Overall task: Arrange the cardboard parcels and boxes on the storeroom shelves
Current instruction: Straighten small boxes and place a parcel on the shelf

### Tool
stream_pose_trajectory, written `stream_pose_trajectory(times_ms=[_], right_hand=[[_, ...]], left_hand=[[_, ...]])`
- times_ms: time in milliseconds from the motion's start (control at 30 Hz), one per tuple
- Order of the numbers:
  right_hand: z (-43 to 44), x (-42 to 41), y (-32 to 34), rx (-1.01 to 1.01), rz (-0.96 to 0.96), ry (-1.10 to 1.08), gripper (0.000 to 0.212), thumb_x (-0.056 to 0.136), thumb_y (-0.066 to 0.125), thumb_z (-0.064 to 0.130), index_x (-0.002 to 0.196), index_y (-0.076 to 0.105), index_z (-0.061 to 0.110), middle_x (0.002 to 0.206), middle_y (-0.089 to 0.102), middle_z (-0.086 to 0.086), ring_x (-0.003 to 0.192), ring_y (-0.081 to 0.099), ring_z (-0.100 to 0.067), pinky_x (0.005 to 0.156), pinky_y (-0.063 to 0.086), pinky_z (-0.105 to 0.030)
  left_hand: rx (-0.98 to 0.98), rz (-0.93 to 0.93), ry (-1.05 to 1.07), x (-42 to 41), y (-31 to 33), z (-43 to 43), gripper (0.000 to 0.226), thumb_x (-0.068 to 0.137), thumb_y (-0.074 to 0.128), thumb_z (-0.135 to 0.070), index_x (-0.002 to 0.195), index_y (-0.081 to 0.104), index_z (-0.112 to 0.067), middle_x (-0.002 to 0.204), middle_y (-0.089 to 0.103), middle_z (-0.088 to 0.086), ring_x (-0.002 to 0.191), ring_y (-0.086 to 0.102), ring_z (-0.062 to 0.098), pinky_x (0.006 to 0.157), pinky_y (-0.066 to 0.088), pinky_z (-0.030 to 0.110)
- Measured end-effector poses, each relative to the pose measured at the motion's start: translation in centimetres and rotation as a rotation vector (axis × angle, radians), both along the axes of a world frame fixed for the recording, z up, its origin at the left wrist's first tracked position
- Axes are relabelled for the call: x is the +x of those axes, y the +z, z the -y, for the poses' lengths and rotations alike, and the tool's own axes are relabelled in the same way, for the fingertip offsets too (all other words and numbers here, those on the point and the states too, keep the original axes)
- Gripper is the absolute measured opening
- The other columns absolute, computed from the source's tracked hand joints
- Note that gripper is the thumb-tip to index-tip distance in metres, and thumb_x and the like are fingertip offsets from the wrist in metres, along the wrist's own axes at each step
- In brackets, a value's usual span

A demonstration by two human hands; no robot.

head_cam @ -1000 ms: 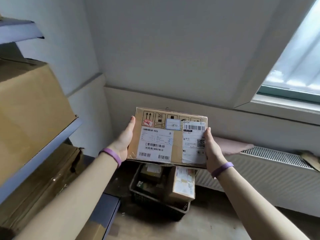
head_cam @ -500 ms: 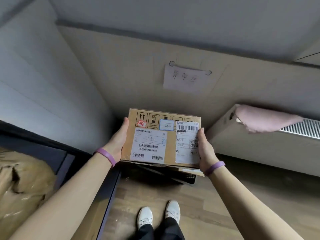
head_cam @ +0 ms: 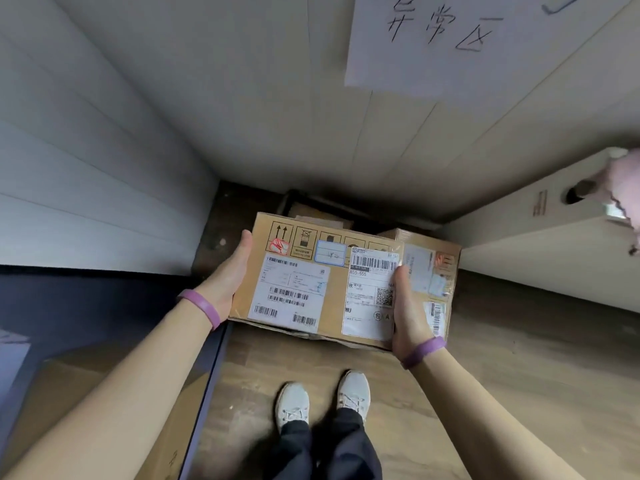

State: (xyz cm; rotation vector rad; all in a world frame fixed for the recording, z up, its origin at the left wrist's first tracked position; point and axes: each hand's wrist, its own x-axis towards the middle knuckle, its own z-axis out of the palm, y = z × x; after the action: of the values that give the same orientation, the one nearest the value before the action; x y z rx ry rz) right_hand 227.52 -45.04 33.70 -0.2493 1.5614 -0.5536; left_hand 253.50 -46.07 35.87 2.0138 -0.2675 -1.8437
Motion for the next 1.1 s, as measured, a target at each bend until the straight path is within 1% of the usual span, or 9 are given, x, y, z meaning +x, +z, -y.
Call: stream_pose_trajectory(times_ms=[167,233,367,467,600,733,833,967,1100], right_hand=[[0.3,0.8,-4.2,0.033,-0.021,0.002,0.054,0.094,0.04,0.07,0.121,0.064,0.029,0.126,0.067,0.005,0.12,0.06,-0.018,0.113,0.039,-0.046],[0.9,0.4,-5.5,0.019,-0.032,-0.018,0.053,0.094,0.042,0.068,0.122,0.064,0.029,0.123,0.069,0.004,0.116,0.063,-0.018,0.108,0.044,-0.045],[1.7,-0.8,-6.8,-0.026,-0.05,-0.023,0.045,0.098,0.041,0.062,0.123,0.061,0.03,0.117,0.071,0.006,0.111,0.066,-0.016,0.095,0.052,-0.039],[1.2,-0.8,-6.9,-0.064,-0.031,-0.052,0.044,0.098,0.038,0.062,0.118,0.064,0.032,0.119,0.071,0.006,0.113,0.065,-0.015,0.104,0.048,-0.043],[1.5,-0.2,-7.0,-0.081,-0.024,-0.073,0.052,0.093,0.043,0.068,0.123,0.063,0.031,0.119,0.072,0.005,0.114,0.065,-0.019,0.108,0.045,-0.048],[1.4,0.1,-7.7,-0.099,-0.057,-0.028,0.063,0.089,0.045,0.074,0.132,0.059,0.03,0.126,0.068,0.008,0.119,0.062,-0.015,0.111,0.043,-0.047],[0.6,-0.1,-8.3,-0.138,-0.089,0.018,0.091,0.07,0.045,0.09,0.142,0.051,0.036,0.141,0.056,0.014,0.133,0.05,-0.01,0.117,0.034,-0.046],[-0.2,0.0,-9.1,-0.15,-0.075,0.042,0.096,0.064,0.045,0.096,0.141,0.05,0.041,0.143,0.054,0.017,0.135,0.048,-0.01,0.118,0.033,-0.047],[-0.1,0.1,-10.7,-0.105,-0.086,0.013,0.084,0.075,0.043,0.084,0.14,0.054,0.032,0.138,0.059,0.013,0.13,0.052,-0.012,0.117,0.034,-0.045]], left_hand=[[0.052,-0.003,-0.012,0.7,-4.5,0.4,0.074,0.088,0.025,-0.082,0.128,0.065,-0.035,0.114,0.075,0.005,0.108,0.07,0.03,0.102,0.05,0.054],[0.039,0.013,-0.012,0.4,-5.7,1.3,0.065,0.09,0.025,-0.079,0.12,0.066,-0.038,0.106,0.076,0.001,0.1,0.071,0.025,0.096,0.054,0.048],[-0.075,0.069,-0.091,-1.3,-5.7,3.5,0.036,0.102,0.025,-0.062,0.104,0.054,-0.042,0.129,0.057,-0.011,0.098,0.059,0.009,0.094,0.046,0.03],[-0.127,0.09,-0.133,-1.4,-5.3,4.3,0.036,0.102,0.025,-0.062,0.097,0.056,-0.044,0.098,0.065,-0.013,0.088,0.062,0.008,0.097,0.044,0.032],[-0.121,0.039,-0.149,-0.6,-6.1,4.2,0.046,0.096,0.025,-0.073,0.108,0.061,-0.047,0.127,0.067,-0.004,0.119,0.062,0.023,0.11,0.043,0.048],[-0.103,0.027,-0.101,0.2,-7.1,2.9,0.049,0.091,0.028,-0.077,0.11,0.063,-0.049,0.131,0.067,-0.001,0.118,0.063,0.025,0.108,0.045,0.052],[-0.094,0.043,-0.098,0.7,-7.5,2.0,0.055,0.09,0.027,-0.077,0.125,0.059,-0.047,0.129,0.067,-0.003,0.117,0.063,0.022,0.107,0.046,0.052],[-0.079,0.062,-0.088,0.9,-8.0,1.7,0.047,0.092,0.028,-0.075,0.111,0.06,-0.049,0.122,0.069,-0.004,0.113,0.064,0.023,0.106,0.047,0.051],[-0.061,0.076,-0.082,-0.1,-9.4,1.8,0.041,0.096,0.028,-0.071,0.097,0.061,-0.047,0.098,0.07,-0.011,0.095,0.065,0.015,0.096,0.049,0.042]])
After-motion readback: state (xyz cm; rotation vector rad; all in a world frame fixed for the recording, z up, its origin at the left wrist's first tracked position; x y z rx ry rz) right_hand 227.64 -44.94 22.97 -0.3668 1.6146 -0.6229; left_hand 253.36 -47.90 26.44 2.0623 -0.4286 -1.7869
